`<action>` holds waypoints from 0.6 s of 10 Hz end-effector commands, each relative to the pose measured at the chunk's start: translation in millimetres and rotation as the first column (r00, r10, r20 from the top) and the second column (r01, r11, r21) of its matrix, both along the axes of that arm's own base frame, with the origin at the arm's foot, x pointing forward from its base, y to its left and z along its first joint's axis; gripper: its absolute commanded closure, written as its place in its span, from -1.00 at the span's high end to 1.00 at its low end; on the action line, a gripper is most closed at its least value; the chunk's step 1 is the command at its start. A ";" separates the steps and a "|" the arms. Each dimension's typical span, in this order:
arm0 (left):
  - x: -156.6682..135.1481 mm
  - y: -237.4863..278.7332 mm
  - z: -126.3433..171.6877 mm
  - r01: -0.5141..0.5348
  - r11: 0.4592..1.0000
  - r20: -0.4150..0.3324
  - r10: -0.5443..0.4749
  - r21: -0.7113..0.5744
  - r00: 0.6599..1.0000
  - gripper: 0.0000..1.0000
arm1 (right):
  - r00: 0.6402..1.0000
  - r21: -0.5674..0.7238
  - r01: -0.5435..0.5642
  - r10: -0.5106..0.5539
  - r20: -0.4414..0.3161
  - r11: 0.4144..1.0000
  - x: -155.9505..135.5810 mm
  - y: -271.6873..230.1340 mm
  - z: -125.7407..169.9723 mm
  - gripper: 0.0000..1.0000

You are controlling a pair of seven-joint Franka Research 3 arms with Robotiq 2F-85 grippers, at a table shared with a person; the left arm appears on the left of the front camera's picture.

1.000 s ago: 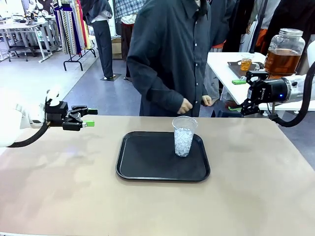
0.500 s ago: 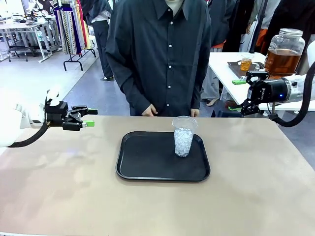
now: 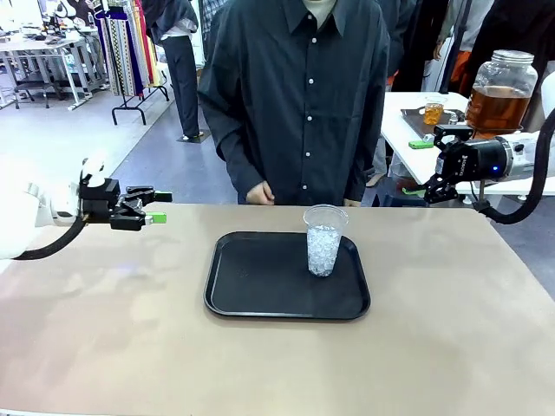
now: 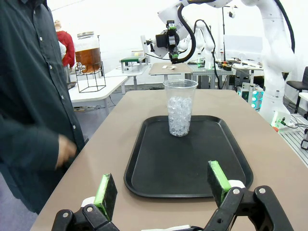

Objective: Pour the drink into the iced cup.
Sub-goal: Pick up the iced cup indicated by the human and present it to them.

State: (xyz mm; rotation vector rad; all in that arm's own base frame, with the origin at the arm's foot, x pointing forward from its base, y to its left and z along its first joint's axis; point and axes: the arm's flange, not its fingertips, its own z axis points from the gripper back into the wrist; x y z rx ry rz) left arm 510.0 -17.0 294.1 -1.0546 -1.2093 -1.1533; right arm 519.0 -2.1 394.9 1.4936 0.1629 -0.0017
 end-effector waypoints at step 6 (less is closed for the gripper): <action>0.1 -0.9 1.8 0.001 1.000 -0.004 -0.001 -0.006 1.000 1.00 | 1.000 0.001 0.003 -0.003 0.006 1.000 -1.1 -0.1 1.0 1.00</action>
